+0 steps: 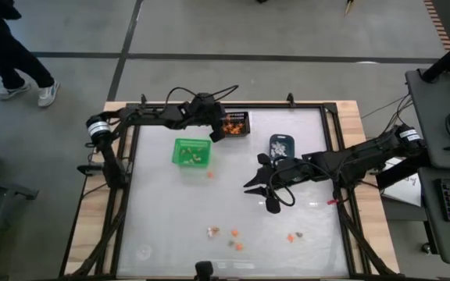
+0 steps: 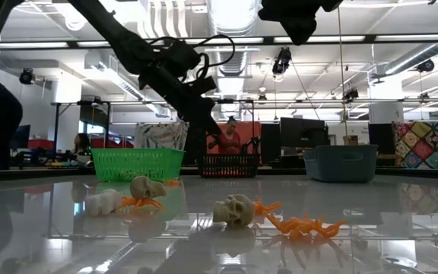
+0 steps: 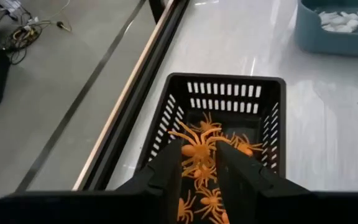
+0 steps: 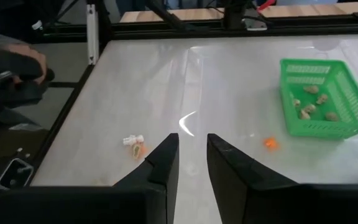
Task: Sort Halloween decoration
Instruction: Put the orange spider toy into the black bin, then put the gray skull toy into the green bin
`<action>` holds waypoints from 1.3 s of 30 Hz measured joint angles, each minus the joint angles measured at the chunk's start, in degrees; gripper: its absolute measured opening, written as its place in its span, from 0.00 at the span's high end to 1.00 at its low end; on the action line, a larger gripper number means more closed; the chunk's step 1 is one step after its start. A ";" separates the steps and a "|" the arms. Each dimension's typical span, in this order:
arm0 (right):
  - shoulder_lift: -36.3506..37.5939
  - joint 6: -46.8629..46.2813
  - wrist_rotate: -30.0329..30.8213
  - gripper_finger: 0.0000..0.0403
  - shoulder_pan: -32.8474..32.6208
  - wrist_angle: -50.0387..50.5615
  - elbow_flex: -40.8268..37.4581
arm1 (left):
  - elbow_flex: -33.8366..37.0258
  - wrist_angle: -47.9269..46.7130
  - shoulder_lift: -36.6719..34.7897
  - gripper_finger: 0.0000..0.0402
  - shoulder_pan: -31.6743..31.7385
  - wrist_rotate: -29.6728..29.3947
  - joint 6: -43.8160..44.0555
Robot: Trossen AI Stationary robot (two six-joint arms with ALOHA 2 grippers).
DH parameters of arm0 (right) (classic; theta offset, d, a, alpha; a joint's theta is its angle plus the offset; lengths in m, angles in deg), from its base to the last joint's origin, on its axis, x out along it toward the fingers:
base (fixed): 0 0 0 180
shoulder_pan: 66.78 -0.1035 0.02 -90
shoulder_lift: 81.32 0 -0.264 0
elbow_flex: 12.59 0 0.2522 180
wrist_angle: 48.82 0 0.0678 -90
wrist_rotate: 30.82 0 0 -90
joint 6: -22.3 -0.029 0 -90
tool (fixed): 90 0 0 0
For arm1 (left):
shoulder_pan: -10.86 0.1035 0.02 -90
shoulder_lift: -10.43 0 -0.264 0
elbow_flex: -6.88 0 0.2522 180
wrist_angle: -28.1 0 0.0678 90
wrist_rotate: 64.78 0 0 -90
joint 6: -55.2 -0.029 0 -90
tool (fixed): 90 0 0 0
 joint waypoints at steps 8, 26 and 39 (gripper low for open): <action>-0.04 -1.61 2.88 0.82 0.00 0.20 0.00 | -0.01 -1.28 0.04 0.81 0.07 0.00 0.55; -0.07 -2.79 2.89 0.80 -0.02 0.15 0.00 | 0.08 -3.53 -0.07 0.67 -0.07 1.07 2.27; -0.09 -5.45 2.89 0.82 -0.02 0.20 0.00 | 0.08 -6.34 -3.31 0.55 -2.00 1.52 3.74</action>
